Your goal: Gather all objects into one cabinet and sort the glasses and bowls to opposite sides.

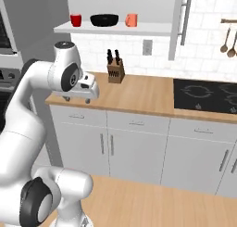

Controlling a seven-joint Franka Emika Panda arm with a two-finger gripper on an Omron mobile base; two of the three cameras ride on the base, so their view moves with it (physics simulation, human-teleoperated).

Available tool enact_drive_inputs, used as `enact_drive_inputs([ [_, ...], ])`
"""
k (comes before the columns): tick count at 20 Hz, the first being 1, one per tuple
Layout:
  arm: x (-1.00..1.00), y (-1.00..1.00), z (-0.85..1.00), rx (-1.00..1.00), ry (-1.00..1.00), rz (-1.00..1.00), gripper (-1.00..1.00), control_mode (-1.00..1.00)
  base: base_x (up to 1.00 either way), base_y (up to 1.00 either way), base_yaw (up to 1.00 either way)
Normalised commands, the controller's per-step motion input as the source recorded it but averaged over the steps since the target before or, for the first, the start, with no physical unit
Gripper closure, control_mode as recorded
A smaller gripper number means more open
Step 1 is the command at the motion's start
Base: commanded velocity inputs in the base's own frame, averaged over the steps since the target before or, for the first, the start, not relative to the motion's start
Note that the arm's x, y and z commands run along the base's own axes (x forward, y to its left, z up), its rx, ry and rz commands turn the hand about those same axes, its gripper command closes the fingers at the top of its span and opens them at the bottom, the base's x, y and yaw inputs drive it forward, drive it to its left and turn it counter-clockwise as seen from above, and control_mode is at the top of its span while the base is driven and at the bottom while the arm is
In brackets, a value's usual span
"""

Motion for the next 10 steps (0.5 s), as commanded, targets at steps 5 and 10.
enact_drive_inputs([
  [5, 0.0, 0.0, 0.0, 0.0, 0.0, 0.0, -1.0, 1.0, -0.45, 0.0, 0.21],
  [10, 0.0, 0.0, 0.0, 0.0, 0.0, 0.0, -1.0, 1.0, -0.41, 0.0, 0.7],
])
